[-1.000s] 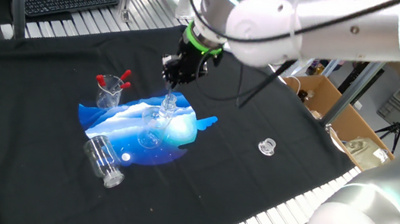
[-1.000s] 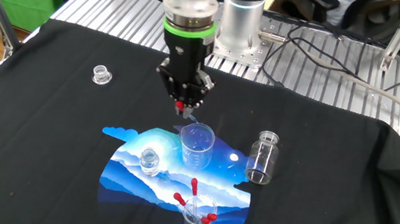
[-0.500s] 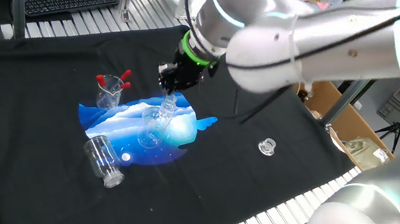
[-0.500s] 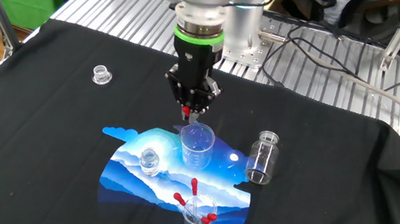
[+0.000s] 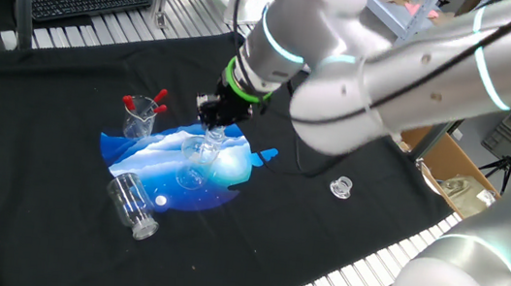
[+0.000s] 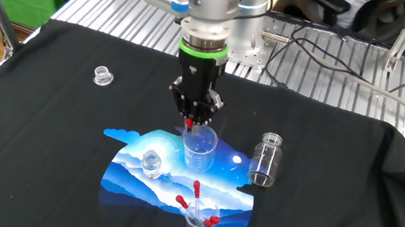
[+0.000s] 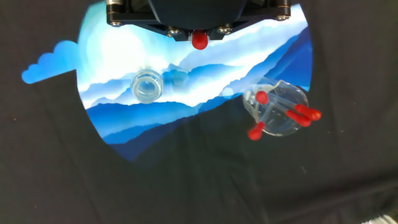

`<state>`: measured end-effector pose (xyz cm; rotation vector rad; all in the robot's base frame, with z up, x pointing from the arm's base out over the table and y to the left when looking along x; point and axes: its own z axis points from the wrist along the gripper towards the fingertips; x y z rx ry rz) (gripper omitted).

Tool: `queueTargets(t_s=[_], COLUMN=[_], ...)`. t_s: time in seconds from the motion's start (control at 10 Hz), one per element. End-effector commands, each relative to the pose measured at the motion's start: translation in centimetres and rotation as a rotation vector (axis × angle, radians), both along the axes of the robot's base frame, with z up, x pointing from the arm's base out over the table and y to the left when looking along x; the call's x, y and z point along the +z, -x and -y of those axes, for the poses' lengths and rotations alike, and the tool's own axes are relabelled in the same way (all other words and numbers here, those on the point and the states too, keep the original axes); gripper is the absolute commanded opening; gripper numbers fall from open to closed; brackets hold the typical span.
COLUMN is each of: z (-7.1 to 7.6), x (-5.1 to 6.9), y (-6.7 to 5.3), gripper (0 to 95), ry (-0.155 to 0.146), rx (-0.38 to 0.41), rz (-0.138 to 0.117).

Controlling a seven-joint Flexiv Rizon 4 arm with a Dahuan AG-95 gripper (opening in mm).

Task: Transfer liquid using a dropper

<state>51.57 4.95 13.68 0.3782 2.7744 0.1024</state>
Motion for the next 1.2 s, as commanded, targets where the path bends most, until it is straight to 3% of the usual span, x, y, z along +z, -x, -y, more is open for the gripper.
queueTargets(t_s=[0.1, 1.2], z=[-0.1, 0.2], x=[-0.6, -3.2], y=[-0.1, -0.1], gripper=[0.0, 0.0], ry=[-0.002, 0.004], rx=[0.001, -0.010], rz=[0.000, 0.025])
